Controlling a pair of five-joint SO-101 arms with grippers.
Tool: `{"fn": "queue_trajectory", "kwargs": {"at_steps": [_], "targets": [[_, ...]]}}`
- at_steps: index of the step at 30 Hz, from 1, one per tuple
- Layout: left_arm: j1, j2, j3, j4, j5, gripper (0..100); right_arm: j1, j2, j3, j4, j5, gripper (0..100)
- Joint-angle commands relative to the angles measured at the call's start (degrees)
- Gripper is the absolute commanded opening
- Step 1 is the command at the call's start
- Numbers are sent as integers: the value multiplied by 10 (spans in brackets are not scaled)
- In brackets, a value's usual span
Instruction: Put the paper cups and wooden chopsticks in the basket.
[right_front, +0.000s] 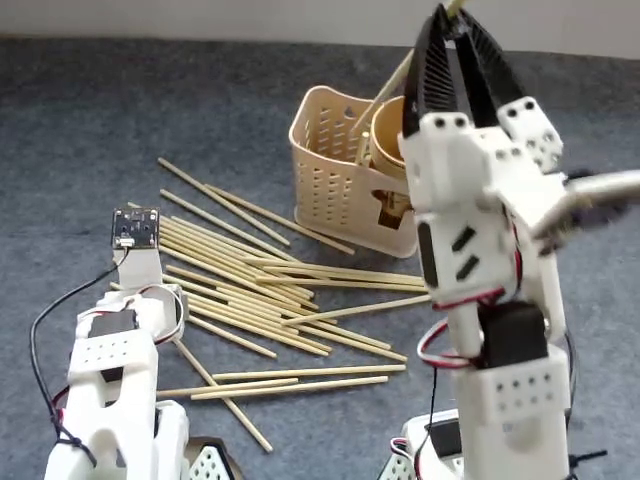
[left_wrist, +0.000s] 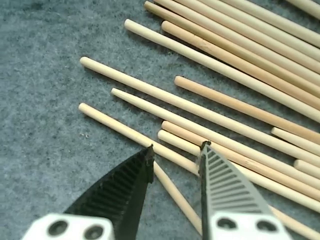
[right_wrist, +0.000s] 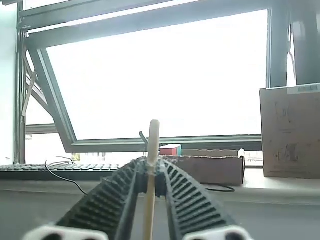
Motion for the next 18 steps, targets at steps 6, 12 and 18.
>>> {"fn": "queue_trajectory", "kwargs": {"at_steps": [6, 12, 18], "targets": [[-7, -15, -1, -5, -4, 157, -4, 111, -24, -30, 6, 5], [-7, -15, -1, -5, -4, 157, -4, 127, -22, -29, 6, 6], [-7, -15, -1, -5, -4, 157, -4, 131, -20, -8, 4, 108]]}}
